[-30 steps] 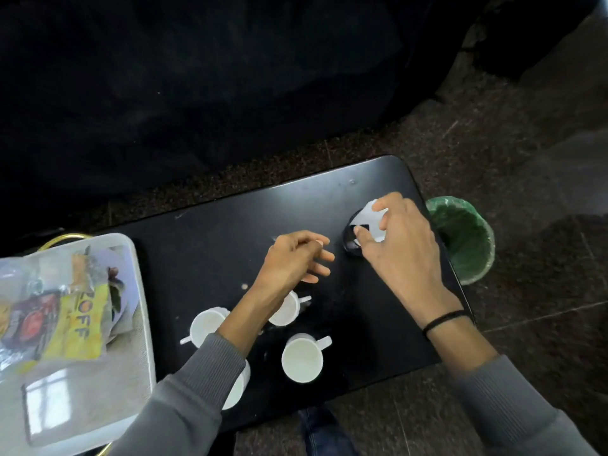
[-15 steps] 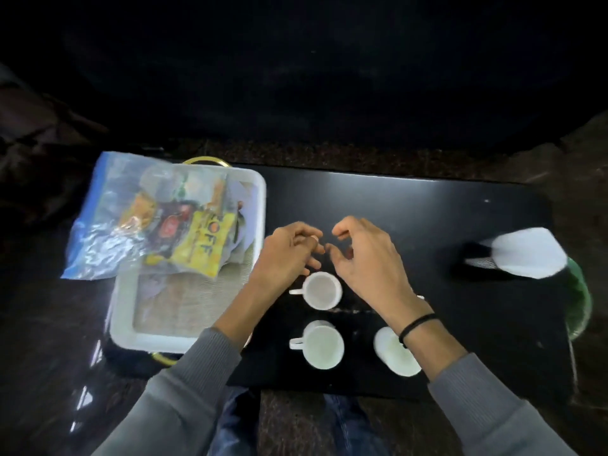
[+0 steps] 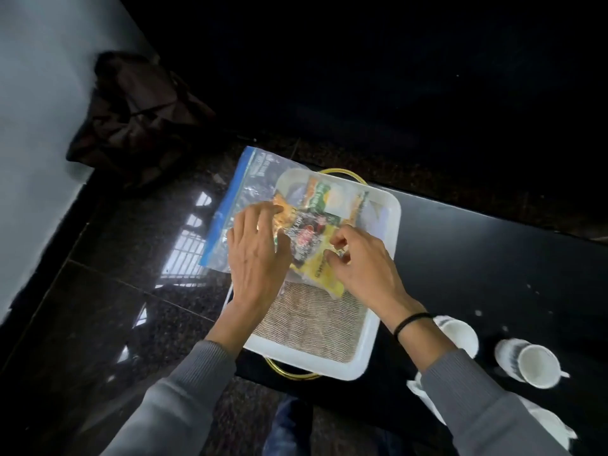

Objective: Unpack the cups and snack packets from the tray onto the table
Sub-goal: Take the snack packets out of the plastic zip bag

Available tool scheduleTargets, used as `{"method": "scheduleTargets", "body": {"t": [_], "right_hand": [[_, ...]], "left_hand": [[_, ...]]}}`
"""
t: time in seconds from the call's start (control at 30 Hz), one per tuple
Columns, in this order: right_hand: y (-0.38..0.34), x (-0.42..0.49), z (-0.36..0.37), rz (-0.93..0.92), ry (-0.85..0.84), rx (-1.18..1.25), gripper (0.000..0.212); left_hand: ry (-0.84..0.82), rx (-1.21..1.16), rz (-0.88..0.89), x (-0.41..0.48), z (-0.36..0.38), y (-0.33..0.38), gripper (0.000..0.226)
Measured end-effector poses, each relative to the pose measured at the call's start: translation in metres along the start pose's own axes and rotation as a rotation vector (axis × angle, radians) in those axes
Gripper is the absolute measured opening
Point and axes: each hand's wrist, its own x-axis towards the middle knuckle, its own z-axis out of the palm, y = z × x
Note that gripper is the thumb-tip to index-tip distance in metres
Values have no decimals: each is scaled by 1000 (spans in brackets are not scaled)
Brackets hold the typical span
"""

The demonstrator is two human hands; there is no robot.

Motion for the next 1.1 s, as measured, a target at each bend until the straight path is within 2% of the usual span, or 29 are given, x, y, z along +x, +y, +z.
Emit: {"method": "scheduleTargets", "body": {"t": [0.1,0.2,0.3,0.37,0.43,0.63,0.73,0.87,0.97,1.1], "right_hand": [[-13,12,13,3,-8,8,12],[-22,21,22,29,-2,23,11],[-27,24,26,72,15,60,11],[-30,25,25,99,26,87,12],[-33,23,22,111,33,96,12],[-49,9,-3,70,42,108,8],[-58,-3,-19,76,34,156,11],[-76,-19,-37,83,22,252,14],[-89,-33,-47,105,8,302,25],[-99,-55,-56,119,-23,310,33]], "left_hand": [[17,41,-184,14,-4,-36,50],[-106,12,-419,30,-2,-68,58],[-249,-43,-590,44,2,-92,47],[-316,-207,-659,50,1,-99,41],[-333,-313,-652,52,-1,-102,37],[-182,-338,-507,46,-15,-90,24],[-236,-410,-431,31,-29,-75,16],[-302,-694,-455,10,-56,-45,7],[-348,-874,-469,-8,-78,-14,8],[-356,-932,-415,-31,-92,23,16]]}}
